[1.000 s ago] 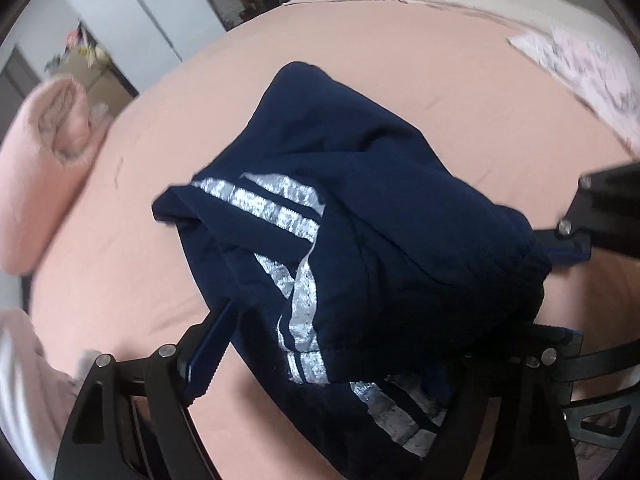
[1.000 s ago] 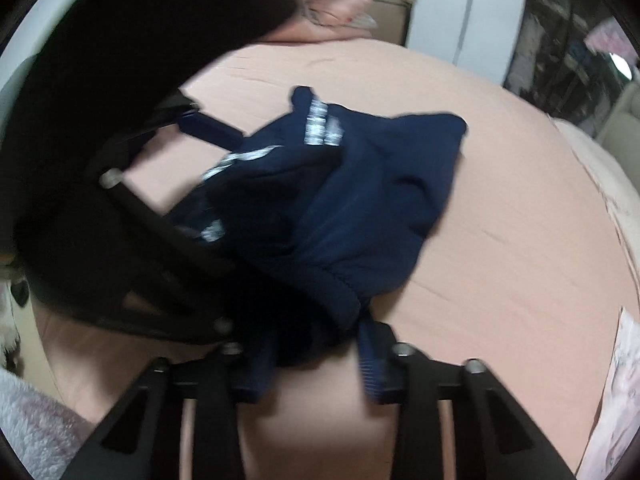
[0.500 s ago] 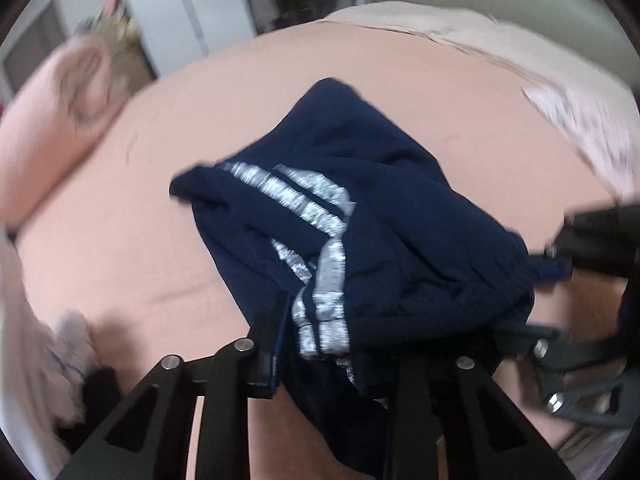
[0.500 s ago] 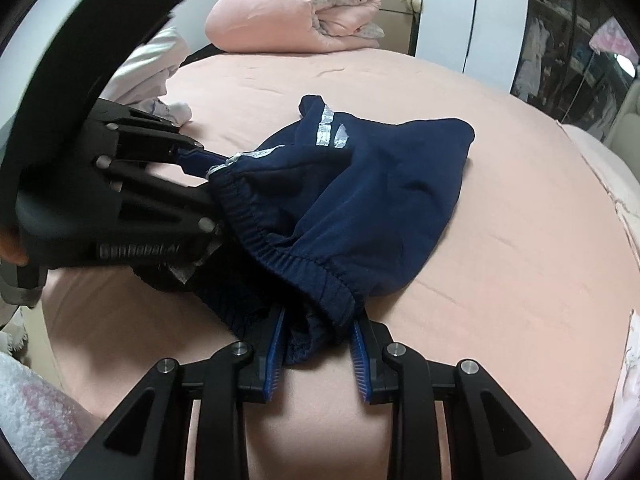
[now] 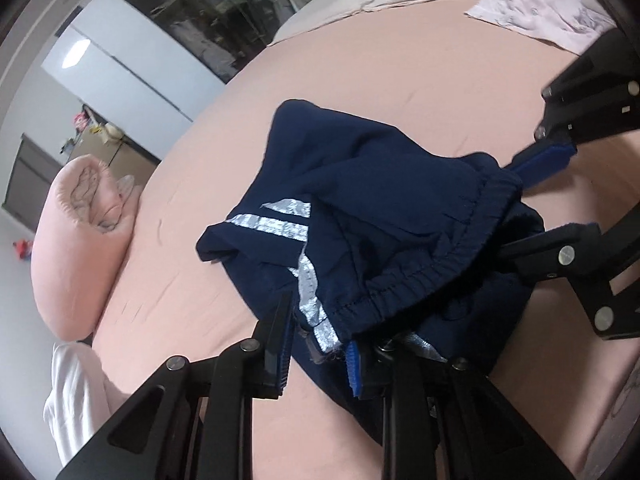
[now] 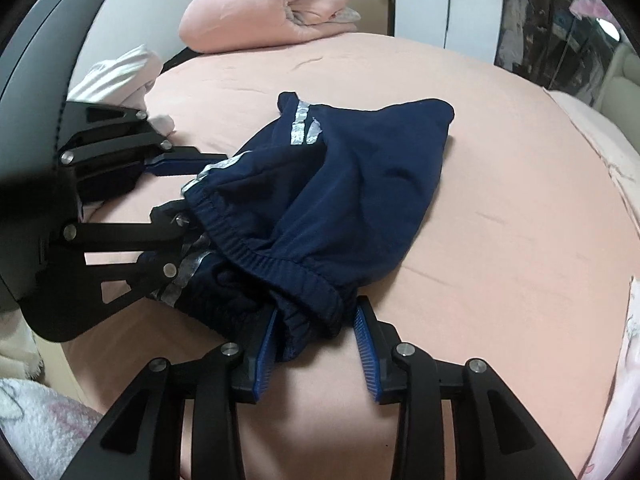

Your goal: Fold clothes

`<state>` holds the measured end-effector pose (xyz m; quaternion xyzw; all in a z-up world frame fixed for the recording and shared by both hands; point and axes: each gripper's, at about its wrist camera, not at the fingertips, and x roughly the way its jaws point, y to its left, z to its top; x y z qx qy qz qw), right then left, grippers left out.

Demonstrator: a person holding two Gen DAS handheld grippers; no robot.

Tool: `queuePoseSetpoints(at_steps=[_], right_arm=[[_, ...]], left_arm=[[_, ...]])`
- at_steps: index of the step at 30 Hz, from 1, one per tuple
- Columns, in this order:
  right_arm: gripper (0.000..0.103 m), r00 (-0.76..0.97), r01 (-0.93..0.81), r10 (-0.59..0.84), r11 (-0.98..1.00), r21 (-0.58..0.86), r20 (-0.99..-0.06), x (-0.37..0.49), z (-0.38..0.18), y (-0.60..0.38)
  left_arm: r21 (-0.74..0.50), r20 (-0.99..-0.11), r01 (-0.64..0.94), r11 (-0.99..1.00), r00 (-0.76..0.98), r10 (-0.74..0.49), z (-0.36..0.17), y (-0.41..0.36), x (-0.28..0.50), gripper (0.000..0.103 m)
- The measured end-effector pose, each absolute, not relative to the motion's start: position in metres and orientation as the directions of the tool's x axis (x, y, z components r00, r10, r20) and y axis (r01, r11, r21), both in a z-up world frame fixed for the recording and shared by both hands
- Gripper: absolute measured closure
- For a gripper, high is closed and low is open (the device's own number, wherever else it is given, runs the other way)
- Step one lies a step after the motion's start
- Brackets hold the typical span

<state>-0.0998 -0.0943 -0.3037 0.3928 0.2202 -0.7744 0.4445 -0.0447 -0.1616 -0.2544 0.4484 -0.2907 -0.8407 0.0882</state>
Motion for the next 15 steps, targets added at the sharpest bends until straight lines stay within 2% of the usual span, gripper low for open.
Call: queuePoseSetpoints(at_steps=[5, 7, 8, 15], right_arm=[[0.069, -0.392, 0.862, -0.502, -0.493, -0.117, -0.771, -0.091, -0.297, -0.094], [0.074, -0.394, 0.862, -0.518, -0.494, -0.111, -0.759, -0.092, -0.292, -0.092], [0.081, -0.399, 0.862, -0.522, -0.493, -0.115, -0.754, -0.092, -0.288, -0.092], [0.089, -0.429, 0.877, -0.538, -0.441, -0.191, -0.726, -0.087, -0.27, -0.096]], left_arm=[[0.586, -0.651, -0.101, -0.804, -0.65, -0.393, -0.241, -0.139, -0.034, 0.084], [0.572, -0.647, -0.084, -0.816, -0.658, -0.385, -0.233, -0.138, -0.029, 0.085], [0.57, -0.64, -0.069, -0.819, -0.663, -0.389, -0.229, -0.139, -0.026, 0.087], [0.498, -0.629, -0.011, -0.867, -0.693, -0.353, -0.207, -0.144, -0.013, 0.091]])
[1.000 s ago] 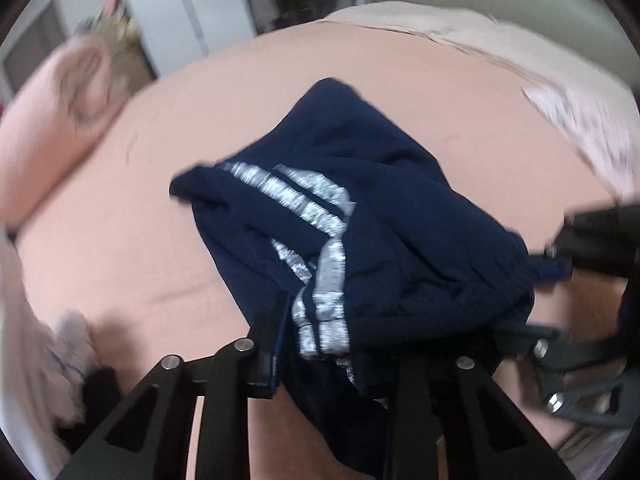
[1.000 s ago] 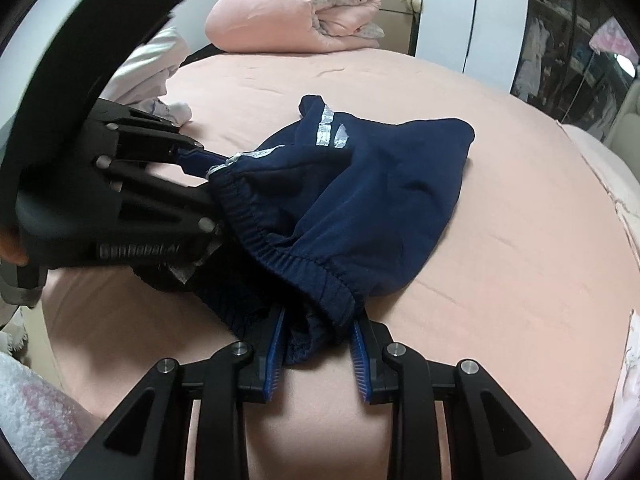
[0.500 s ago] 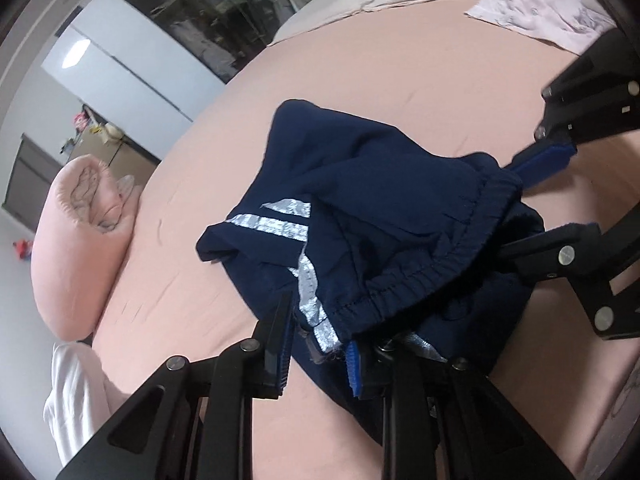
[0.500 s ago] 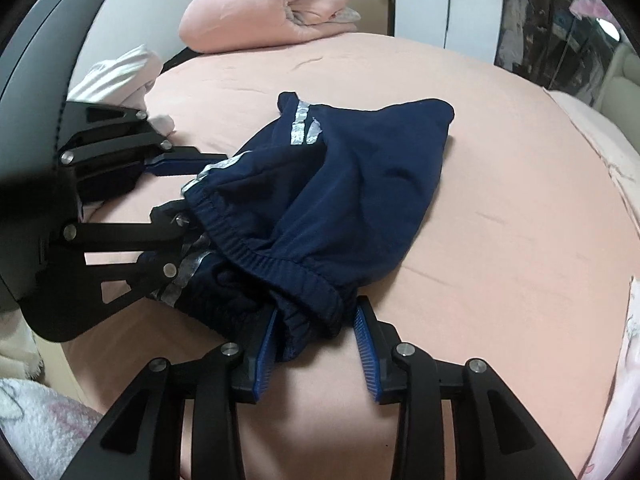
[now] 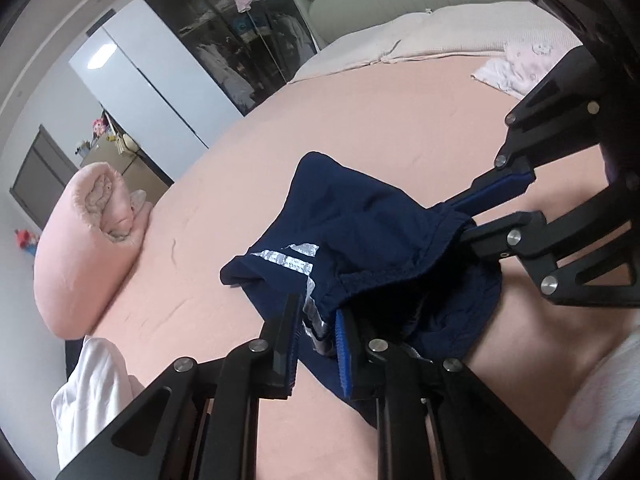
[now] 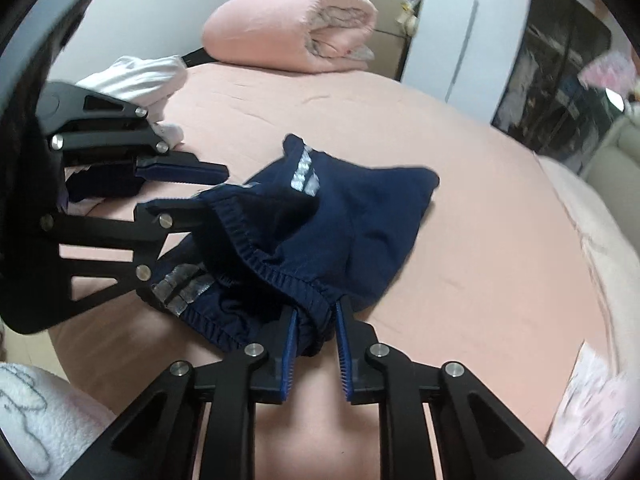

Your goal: Fold clothes

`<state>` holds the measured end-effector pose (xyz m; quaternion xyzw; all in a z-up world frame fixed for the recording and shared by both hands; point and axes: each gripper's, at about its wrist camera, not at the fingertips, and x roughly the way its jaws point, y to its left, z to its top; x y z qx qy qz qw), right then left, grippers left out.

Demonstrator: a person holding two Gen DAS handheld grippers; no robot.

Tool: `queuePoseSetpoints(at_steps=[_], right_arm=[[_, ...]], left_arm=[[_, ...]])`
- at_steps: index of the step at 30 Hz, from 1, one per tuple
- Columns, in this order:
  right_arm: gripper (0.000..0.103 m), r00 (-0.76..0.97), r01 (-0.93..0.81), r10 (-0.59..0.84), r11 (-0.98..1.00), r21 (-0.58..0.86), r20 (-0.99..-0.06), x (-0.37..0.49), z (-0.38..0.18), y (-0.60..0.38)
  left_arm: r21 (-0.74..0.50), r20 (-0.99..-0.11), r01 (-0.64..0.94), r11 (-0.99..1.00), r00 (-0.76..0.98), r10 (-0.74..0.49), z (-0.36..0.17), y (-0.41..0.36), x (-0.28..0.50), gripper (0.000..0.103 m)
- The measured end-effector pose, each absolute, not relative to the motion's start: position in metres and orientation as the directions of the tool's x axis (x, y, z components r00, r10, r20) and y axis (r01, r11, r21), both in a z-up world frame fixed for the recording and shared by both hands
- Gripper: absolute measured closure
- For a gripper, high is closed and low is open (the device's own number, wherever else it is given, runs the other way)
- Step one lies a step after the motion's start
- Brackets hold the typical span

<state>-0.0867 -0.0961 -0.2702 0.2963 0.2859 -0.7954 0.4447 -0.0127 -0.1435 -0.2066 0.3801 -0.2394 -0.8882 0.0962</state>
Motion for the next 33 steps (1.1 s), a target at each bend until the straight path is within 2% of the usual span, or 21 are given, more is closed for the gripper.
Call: queuePoseSetpoints(at_steps=[7, 12, 23, 29, 33], right_arm=[[0.09, -0.434, 0.891, -0.553, -0.383, -0.246, -0.712, -0.074, -0.26, -0.097], [0.09, -0.425, 0.898, -0.53, -0.35, -0.268, -0.734, -0.074, -0.265, -0.098], [0.09, -0.384, 0.914, -0.473, -0.315, -0.254, -0.793, -0.077, -0.282, -0.108], [0.09, -0.364, 0.911, -0.472, -0.359, -0.202, -0.803, -0.085, -0.281, -0.103], [0.09, -0.368, 0.91, -0.471, -0.359, -0.206, -0.802, -0.081, -0.276, -0.101]], left_arm=[[0.453, -0.629, 0.044, -0.891, -0.692, -0.354, -0.202, -0.153, -0.003, 0.093], [0.498, -0.627, 0.066, -0.865, -0.662, -0.411, -0.209, -0.154, 0.005, 0.093], [0.424, -0.719, 0.143, -0.894, -0.546, -0.429, -0.24, -0.168, 0.038, 0.093], [0.343, -0.714, 0.249, -0.906, -0.557, -0.423, -0.225, -0.19, 0.042, 0.093], [0.322, -0.711, 0.239, -0.916, -0.577, -0.401, -0.21, -0.201, 0.032, 0.092]])
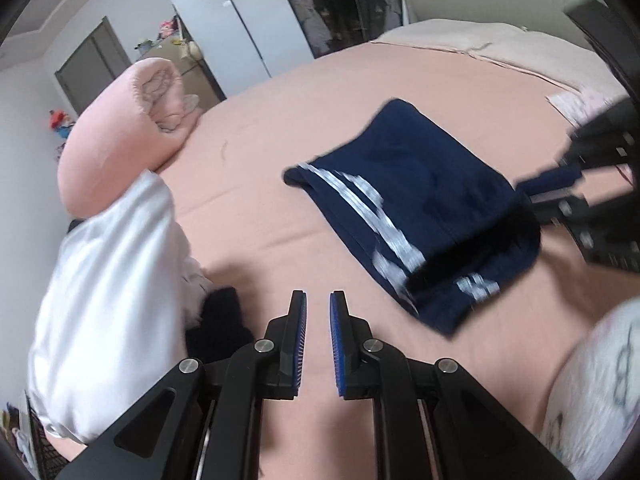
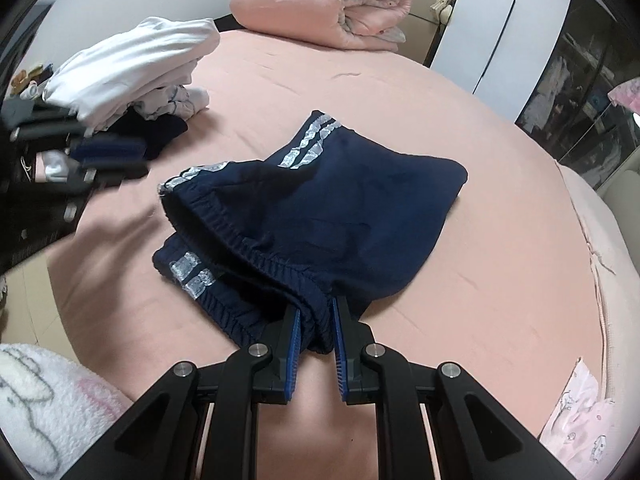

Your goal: Fold clothes

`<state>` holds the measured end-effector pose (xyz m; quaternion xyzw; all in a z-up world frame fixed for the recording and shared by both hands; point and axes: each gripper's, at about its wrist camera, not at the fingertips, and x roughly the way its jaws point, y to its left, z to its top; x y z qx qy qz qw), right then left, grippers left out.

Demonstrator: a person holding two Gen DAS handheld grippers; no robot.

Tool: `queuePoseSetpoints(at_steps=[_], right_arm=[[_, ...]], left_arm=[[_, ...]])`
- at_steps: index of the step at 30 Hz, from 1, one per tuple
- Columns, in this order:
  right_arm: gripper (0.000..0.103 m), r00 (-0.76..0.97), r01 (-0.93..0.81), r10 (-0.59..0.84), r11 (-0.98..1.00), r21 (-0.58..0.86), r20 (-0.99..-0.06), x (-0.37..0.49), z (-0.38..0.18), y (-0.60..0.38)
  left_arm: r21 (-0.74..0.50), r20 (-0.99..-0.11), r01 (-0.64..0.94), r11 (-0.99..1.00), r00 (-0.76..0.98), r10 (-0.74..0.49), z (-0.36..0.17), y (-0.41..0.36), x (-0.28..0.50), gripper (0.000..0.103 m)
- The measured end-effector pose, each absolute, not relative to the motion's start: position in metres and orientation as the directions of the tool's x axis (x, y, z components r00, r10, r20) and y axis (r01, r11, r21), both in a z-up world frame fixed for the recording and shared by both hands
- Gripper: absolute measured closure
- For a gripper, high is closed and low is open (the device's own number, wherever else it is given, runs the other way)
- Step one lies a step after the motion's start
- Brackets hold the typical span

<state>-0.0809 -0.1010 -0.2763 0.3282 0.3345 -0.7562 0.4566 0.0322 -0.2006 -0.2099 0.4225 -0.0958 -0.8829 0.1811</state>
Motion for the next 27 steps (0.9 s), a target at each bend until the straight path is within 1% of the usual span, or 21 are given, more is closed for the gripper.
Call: queuePoseSetpoints(at_steps=[1, 4, 5, 6, 7, 8, 9, 11, 21, 24, 27], right_arm=[[0.09, -0.365, 0.911, -0.47, -0.359, -0.204, -0.804, -0.08, -0.275, -0.101], [0.087, -0.349, 0.909, -0.447, -0.374, -0.183, -0.824, -0.078, -0.272, -0.1], [0.079, -0.344, 0.907, -0.436, -0.384, -0.173, -0.832, -0.079, -0.271, -0.099], [0.065, -0.34, 0.905, -0.431, -0.392, -0.167, -0.835, -0.078, -0.269, -0.097], [0.055, -0.351, 0.901, -0.435, -0.397, -0.173, -0.829, -0.077, -0.266, -0.094], [0.04, -0.364, 0.897, -0.44, -0.402, -0.183, -0.821, -0.076, -0.263, -0.091], [0.031, -0.387, 0.891, -0.452, -0.407, -0.2, -0.804, -0.073, -0.258, -0.088], [0.03, -0.418, 0.881, -0.472, -0.418, -0.221, -0.776, -0.071, -0.249, -0.083], [0.03, -0.439, 0.857, -0.515, -0.486, -0.172, -0.736, -0.086, -0.226, -0.083], [0.03, -0.447, 0.842, -0.504, -0.517, -0.156, -0.739, -0.097, -0.228, -0.083], [0.03, -0.42, 0.827, -0.495, -0.555, -0.095, -0.761, -0.115, -0.235, -0.081]], left_arm=[[0.316, -0.716, 0.244, -0.917, -0.572, -0.4, -0.206, -0.203, 0.028, 0.091], [0.233, -0.751, 0.247, -0.94, -0.569, -0.336, -0.2, -0.211, 0.018, 0.09], [0.212, -0.755, 0.249, -0.945, -0.573, -0.32, -0.198, -0.213, 0.015, 0.09], [0.196, -0.755, 0.252, -0.948, -0.578, -0.31, -0.195, -0.214, 0.011, 0.09], [0.19, -0.753, 0.251, -0.949, -0.584, -0.305, -0.192, -0.214, 0.008, 0.09], [0.192, -0.75, 0.247, -0.95, -0.588, -0.304, -0.189, -0.213, 0.004, 0.09], [0.192, -0.748, 0.241, -0.951, -0.591, -0.301, -0.187, -0.211, -0.001, 0.089], [0.191, -0.748, 0.227, -0.955, -0.596, -0.291, -0.183, -0.208, -0.01, 0.088], [0.224, -0.76, 0.17, -0.96, -0.586, -0.281, -0.182, -0.198, -0.053, 0.086], [0.199, -0.78, 0.164, -0.966, -0.57, -0.258, -0.187, -0.203, -0.068, 0.086], [0.149, -0.811, 0.168, -0.974, -0.543, -0.218, -0.195, -0.21, -0.081, 0.086]])
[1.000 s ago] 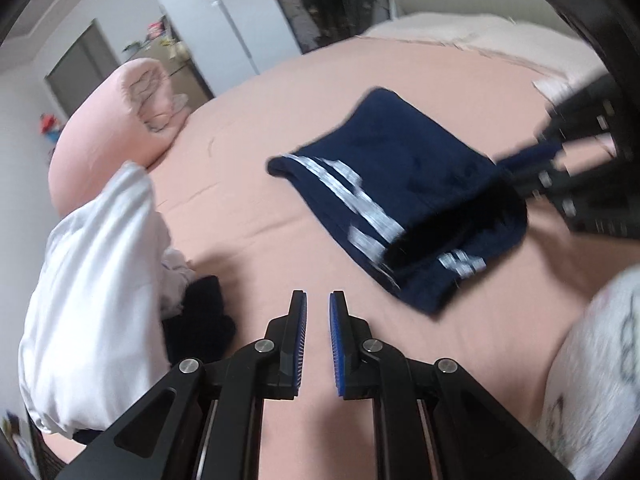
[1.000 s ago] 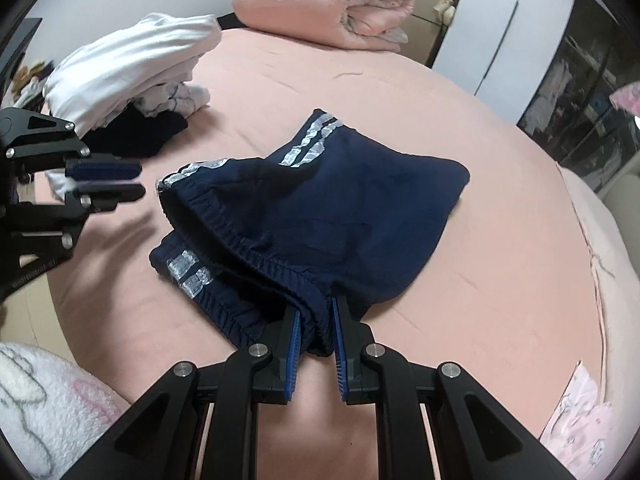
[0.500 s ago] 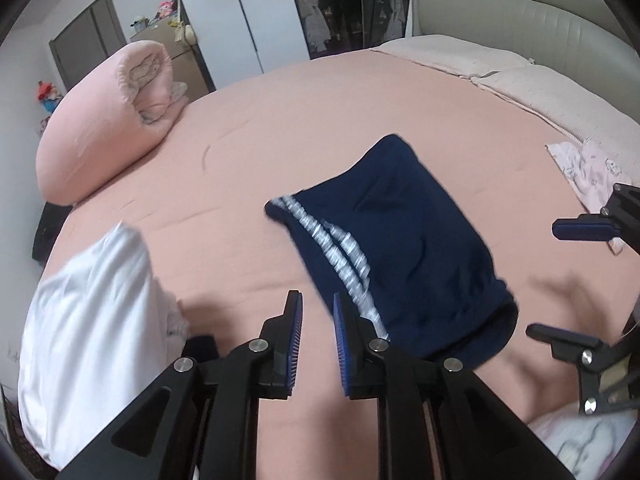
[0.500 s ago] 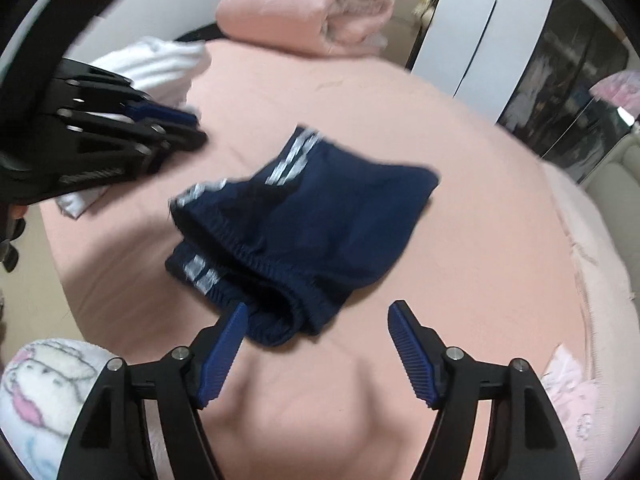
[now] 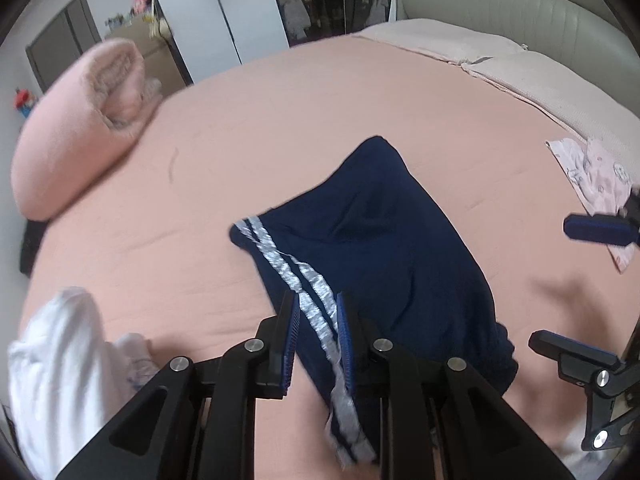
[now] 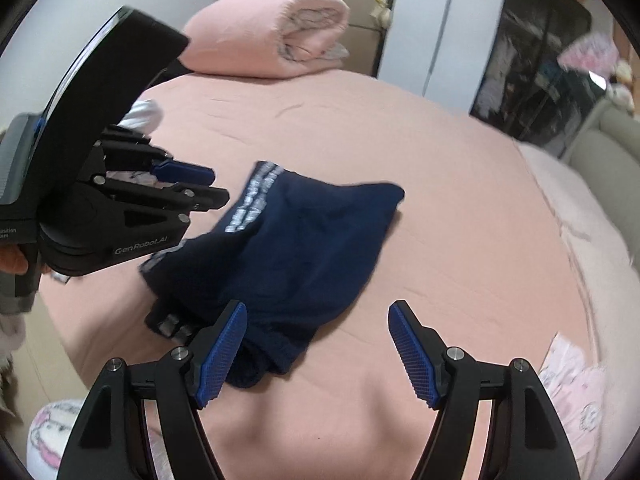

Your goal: Fold clothes

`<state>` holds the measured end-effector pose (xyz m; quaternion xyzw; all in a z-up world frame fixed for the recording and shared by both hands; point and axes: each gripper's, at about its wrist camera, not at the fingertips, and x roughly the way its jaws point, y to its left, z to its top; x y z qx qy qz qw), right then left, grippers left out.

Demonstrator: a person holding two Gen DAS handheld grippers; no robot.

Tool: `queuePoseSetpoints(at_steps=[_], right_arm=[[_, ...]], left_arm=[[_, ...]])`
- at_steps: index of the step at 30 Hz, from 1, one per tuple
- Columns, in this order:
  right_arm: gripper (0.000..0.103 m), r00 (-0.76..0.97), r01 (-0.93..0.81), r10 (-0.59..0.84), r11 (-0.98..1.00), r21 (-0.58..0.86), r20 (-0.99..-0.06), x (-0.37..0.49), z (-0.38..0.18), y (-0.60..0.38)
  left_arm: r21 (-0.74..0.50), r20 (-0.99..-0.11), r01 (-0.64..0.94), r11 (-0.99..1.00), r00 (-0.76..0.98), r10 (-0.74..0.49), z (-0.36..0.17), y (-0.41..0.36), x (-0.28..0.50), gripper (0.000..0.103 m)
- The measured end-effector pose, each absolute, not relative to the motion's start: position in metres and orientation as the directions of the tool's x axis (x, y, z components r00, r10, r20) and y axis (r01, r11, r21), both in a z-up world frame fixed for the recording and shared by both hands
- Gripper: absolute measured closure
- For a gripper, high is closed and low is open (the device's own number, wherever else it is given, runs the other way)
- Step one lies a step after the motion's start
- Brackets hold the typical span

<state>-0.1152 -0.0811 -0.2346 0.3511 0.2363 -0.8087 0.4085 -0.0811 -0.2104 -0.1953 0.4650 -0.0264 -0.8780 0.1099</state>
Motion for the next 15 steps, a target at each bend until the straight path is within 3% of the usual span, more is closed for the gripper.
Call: queuePoseSetpoints(at_steps=[3, 7, 15], right_arm=[[0.03, -0.368, 0.796, -0.499, -0.605, 0.011, -0.785, -0.138, -0.245, -0.078], [0.03, -0.282, 0.721, -0.521, -0.669, 0.18, -0.806, -0.169, -0.26, -0.074], [0.03, -0.203, 0.704, -0.481, -0.677, 0.214, -0.853, -0.185, -0.283, -0.098]], left_arm=[[0.106, -0.844, 0.174, -0.979, -0.505, -0.181, -0.207, -0.217, -0.093, 0.086], [0.163, -0.849, 0.169, -0.972, -0.477, -0.226, -0.219, -0.217, -0.104, 0.086], [0.198, -0.883, 0.223, -0.954, -0.381, -0.273, -0.249, -0.233, -0.115, 0.086]])
